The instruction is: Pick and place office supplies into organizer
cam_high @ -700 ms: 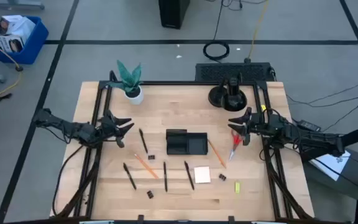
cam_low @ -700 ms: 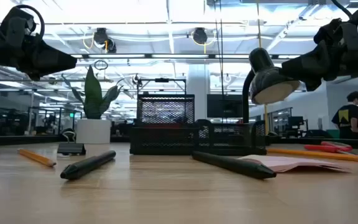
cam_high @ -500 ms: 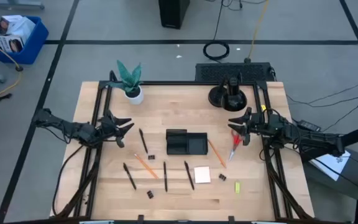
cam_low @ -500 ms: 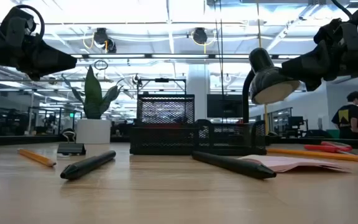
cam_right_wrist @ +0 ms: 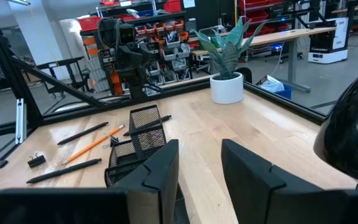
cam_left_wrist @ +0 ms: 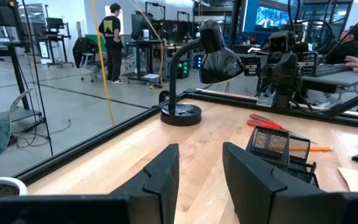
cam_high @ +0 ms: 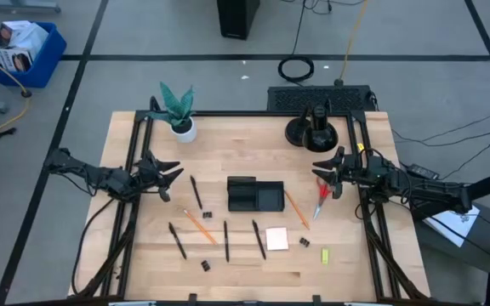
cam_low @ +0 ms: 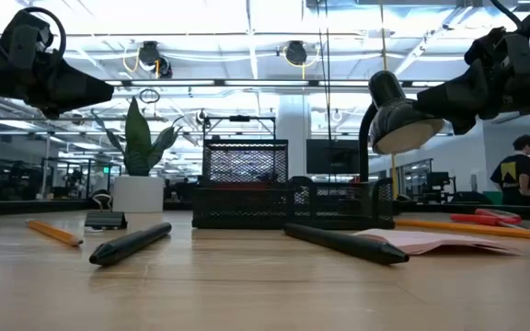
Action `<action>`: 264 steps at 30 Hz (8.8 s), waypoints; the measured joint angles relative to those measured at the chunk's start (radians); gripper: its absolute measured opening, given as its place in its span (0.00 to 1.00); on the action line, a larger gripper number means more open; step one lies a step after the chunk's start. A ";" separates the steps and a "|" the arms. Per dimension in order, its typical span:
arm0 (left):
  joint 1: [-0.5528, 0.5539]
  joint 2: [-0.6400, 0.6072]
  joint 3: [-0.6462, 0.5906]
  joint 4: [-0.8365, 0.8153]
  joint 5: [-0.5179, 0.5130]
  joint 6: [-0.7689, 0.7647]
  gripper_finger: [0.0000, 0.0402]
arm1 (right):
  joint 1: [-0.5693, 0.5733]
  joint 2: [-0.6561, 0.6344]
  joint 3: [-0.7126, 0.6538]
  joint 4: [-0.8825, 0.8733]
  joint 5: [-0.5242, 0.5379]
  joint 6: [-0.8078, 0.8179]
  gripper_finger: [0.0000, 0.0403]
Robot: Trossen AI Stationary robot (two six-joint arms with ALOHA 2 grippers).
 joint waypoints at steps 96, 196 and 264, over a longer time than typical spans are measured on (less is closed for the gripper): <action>0.000 0.000 0.000 0.000 0.001 -0.022 0.32 | 0.000 0.000 0.000 0.003 0.000 0.000 0.29; -0.373 0.912 1.080 -0.500 -0.244 -0.034 0.32 | 0.856 1.060 1.376 -1.473 0.237 1.135 0.29; -0.373 0.912 1.079 -0.673 -0.244 -0.165 0.32 | 0.572 0.918 0.711 -1.281 0.313 1.740 0.29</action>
